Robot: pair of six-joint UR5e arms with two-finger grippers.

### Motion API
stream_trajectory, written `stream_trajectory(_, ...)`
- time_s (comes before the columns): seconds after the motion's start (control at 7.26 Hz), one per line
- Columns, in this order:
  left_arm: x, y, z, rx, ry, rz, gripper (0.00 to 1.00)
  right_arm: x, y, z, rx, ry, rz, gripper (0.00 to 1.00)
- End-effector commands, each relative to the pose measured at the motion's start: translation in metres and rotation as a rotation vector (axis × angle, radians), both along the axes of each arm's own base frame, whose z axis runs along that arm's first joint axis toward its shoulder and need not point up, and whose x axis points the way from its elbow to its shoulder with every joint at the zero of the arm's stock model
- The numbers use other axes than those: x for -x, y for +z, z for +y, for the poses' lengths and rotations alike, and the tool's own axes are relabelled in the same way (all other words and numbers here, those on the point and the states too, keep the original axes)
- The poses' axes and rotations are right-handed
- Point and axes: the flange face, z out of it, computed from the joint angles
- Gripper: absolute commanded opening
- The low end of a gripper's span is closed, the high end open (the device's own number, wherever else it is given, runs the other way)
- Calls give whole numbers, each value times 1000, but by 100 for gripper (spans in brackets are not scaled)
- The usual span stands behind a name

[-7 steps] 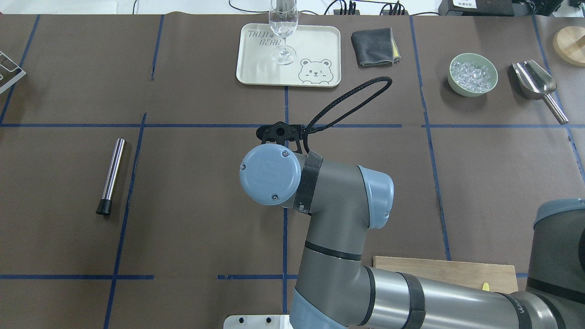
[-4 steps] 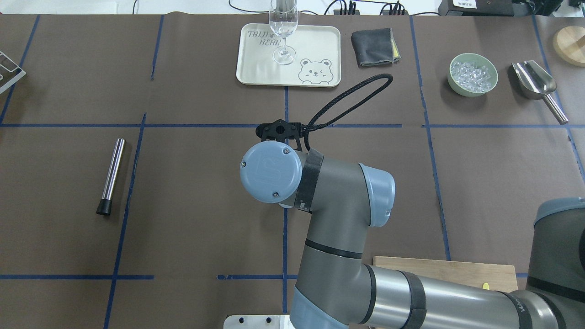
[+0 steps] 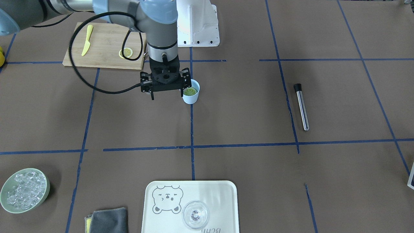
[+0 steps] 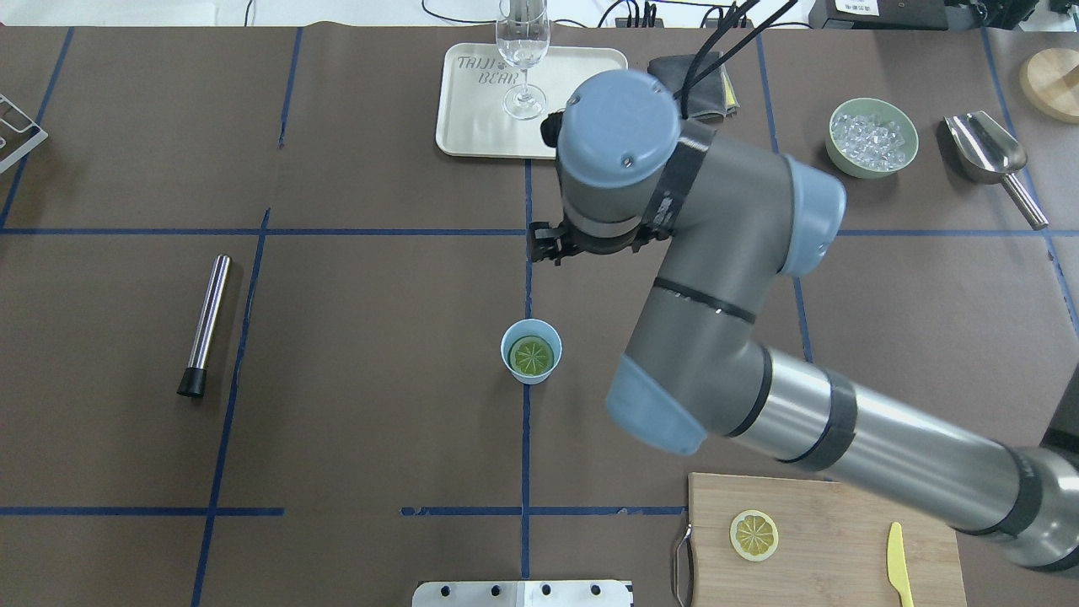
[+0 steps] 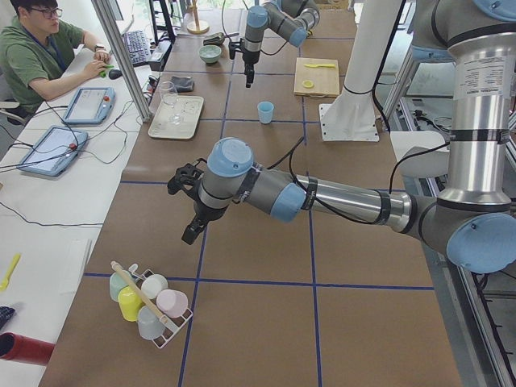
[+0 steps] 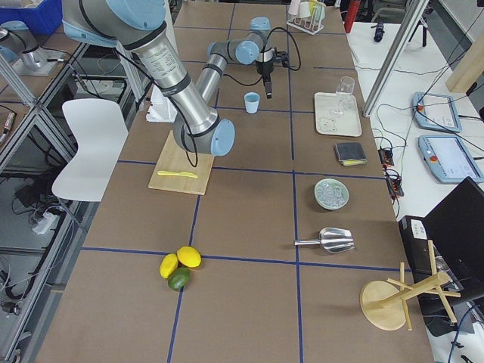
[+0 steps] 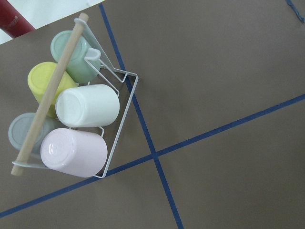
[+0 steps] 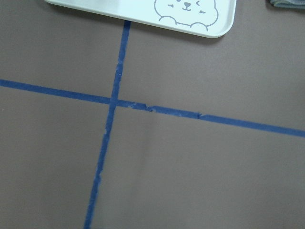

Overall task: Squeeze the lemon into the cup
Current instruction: 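Withdraw the right gripper away from the cup out of view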

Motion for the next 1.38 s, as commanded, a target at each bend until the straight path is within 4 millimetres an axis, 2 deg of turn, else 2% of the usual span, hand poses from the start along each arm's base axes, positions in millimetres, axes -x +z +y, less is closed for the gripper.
stream_trajectory(0.0, -8, -31, -16, -166, 5, 68, 100, -112, 69, -66, -13, -69, -42, 100)
stream_trajectory(0.14, -19, -49, -23, -113, -28, 167, 100, -165, 110, -88, -2, -77, -46, 100)
stream_trajectory(0.28, -55, -62, -23, -170, 32, 178, 100, -218, 153, -101, -10, -105, -22, 100)
stream_trajectory(0.41, -97, -63, -21, -141, 77, 232, 100, -269, 195, -107, -1, -93, 12, 100)
stream_trajectory(0.55, -146, -72, -19, -73, 115, 274, 100, -308, 232, -102, 38, -83, 21, 100)
stream_trajectory(0.69, -167, -79, -18, -1, 92, 313, 100, -343, 284, -82, 143, -70, -24, 100)
stream_trajectory(0.83, -197, -85, -14, 16, 47, 291, 100, -369, 332, -58, 219, -50, -24, 100)
stream_trajectory(1.1, -275, -81, -4, 149, -57, 291, 100, -455, 392, -40, 37, -221, 81, 100)
stream_trajectory(1.24, -306, -76, 5, 229, -94, 306, 93, -488, 411, -24, 50, -196, 68, 100)
